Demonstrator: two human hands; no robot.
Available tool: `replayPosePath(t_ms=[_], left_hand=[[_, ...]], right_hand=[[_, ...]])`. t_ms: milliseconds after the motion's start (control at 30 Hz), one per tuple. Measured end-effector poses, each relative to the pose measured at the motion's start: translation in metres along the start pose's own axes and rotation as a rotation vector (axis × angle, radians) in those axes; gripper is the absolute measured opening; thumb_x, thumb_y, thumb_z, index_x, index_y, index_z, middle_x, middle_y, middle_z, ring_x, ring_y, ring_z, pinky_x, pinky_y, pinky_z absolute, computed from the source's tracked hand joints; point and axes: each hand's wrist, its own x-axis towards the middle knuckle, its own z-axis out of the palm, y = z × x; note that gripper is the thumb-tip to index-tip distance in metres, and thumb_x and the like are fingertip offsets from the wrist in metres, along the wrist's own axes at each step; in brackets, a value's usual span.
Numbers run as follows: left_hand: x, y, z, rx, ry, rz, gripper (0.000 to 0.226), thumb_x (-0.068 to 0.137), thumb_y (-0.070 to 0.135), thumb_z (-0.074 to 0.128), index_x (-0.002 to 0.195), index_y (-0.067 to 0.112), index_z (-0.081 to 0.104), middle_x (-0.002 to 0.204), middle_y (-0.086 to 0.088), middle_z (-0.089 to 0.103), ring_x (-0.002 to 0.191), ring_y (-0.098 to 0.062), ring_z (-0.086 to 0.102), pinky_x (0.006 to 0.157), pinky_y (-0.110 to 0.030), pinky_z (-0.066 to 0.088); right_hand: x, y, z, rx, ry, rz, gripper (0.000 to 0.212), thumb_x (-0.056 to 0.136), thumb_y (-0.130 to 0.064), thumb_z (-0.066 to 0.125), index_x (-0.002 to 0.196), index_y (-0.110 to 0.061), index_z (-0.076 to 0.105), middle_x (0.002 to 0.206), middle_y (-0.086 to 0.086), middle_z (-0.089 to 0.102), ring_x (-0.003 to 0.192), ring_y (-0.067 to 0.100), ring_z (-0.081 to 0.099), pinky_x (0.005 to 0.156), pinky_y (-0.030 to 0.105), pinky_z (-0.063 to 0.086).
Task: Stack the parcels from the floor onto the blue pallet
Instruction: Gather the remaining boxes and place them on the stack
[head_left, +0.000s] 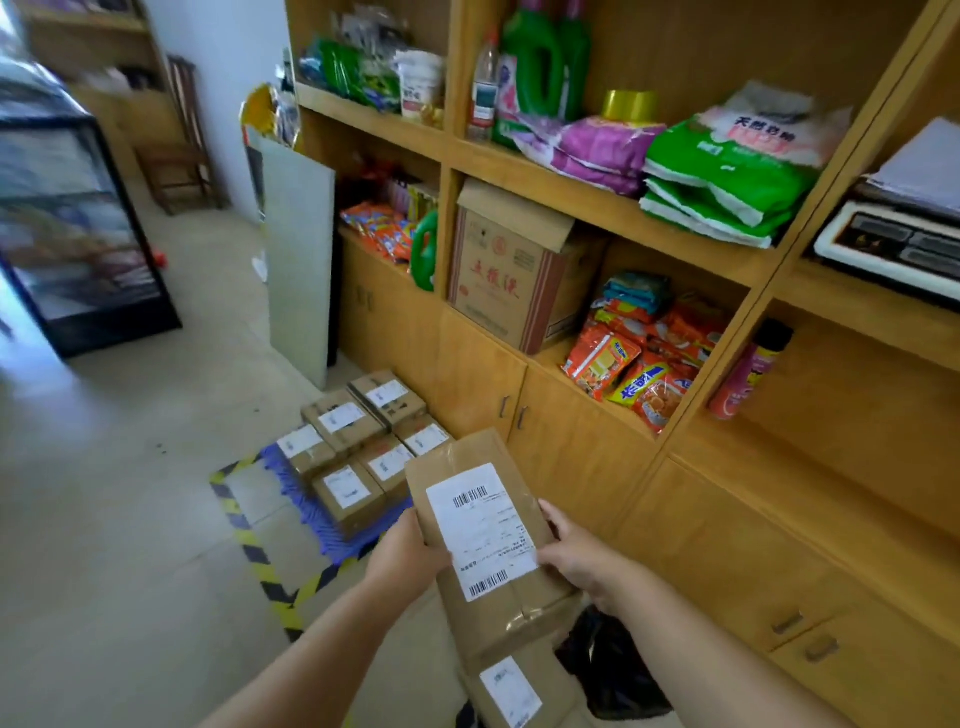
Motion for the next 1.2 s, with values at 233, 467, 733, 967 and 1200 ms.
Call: replayPosePath(t_ms=[233,467,733,967,1200], left_hand=[[0.029,-0.030,-0.072,-0.046,0.059,-0.008,0.022,0.081,0.019,0.065,0.087,0.025,0.045,0.084,0.008,0.057,0.078,-0.012,0.057,0.066,-0.027,0.051],[0.089,-0.081,-0.167,-0.064,0.086,-0.031,0.030,0.082,0.022,0.064,0.107,0.023,0.048,0.093,0.007,0.060,0.080,-0.012,0.059,0.058,-0.023,0.045],[0.164,-0.124,-0.245,-0.135,0.102,-0.054,0.030,0.081,0.021,0.067,0.101,0.027,0.045,0.095,0.007,0.059,0.086,-0.014,0.060,0.073,-0.033,0.055],[0.236,-0.126,-0.251,-0.092,0.061,-0.090,0.027,0.082,0.018,0.064,0.098,0.023,0.043,0.101,0.001,0.062,0.084,-0.016,0.061,0.072,-0.038,0.056],[0.323,-0.086,-0.269,-0.173,0.144,-0.172,0.076,0.098,0.034,0.038,0.146,0.035,-0.021,0.105,-0.008,0.064,0.072,-0.024,0.062,0.055,-0.030,0.048]], right_hand=[[0.034,-0.059,0.052,-0.032,0.003,-0.020,0.056,0.081,-0.004,0.062,0.131,-0.021,0.043,0.112,-0.004,0.061,0.100,0.017,0.061,0.087,0.037,0.053],[0.082,-0.140,0.134,-0.018,-0.009,-0.046,0.051,0.087,-0.004,0.056,0.131,-0.025,0.041,0.101,-0.010,0.059,0.093,0.012,0.060,0.068,0.025,0.047],[0.141,-0.213,0.207,-0.022,-0.079,0.018,0.062,0.096,-0.010,0.048,0.148,-0.031,0.024,0.118,-0.003,0.051,0.086,0.007,0.053,0.061,0.023,0.040],[0.201,-0.235,0.210,0.072,-0.051,0.086,0.057,0.099,-0.011,0.041,0.147,-0.036,0.024,0.108,-0.006,0.053,0.086,0.013,0.056,0.060,0.028,0.045],[0.291,-0.270,0.169,0.116,-0.041,0.020,0.057,0.093,-0.006,0.050,0.141,-0.034,0.036,0.099,-0.021,0.051,0.087,0.014,0.060,0.061,0.028,0.050]])
